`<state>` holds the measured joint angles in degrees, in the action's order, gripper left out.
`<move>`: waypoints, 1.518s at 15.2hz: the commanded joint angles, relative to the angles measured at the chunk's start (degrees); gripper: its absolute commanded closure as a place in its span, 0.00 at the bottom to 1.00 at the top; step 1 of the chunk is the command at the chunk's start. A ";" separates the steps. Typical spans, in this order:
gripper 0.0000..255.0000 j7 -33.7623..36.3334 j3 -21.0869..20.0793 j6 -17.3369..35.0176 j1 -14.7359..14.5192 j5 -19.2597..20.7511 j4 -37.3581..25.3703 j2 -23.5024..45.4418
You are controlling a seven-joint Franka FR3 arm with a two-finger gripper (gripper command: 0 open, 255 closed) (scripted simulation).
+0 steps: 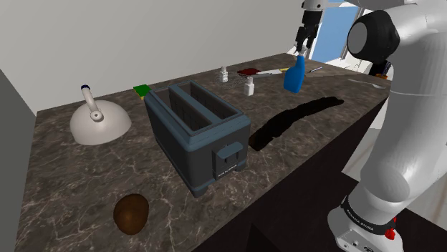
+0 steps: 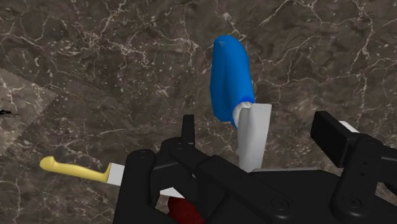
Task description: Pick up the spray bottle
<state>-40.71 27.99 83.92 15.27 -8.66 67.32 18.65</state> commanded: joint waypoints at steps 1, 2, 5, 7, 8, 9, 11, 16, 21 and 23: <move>0.00 0.06 0.02 2.03 -0.57 0.52 3.02 -1.08; 0.00 0.06 0.01 2.03 -0.57 0.52 3.02 -1.08; 1.00 0.07 0.01 2.10 -0.61 0.57 3.17 -1.18; 1.00 0.06 0.01 2.09 -0.59 0.55 3.11 -1.13; 1.00 0.07 0.01 2.08 -0.59 0.54 3.09 -1.11; 1.00 0.07 0.01 2.07 -0.58 0.54 3.08 -1.10; 1.00 0.06 0.01 2.06 -0.58 0.53 3.06 -1.10; 1.00 -0.10 0.06 -1.00 0.23 -0.12 -1.21 0.21; 1.00 -0.38 0.06 -6.70 2.17 -1.67 -9.79 3.26; 1.00 -0.46 -0.01 -9.36 3.31 -2.54 -14.08 4.94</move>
<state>-41.10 28.01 76.08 17.91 -10.67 55.71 22.58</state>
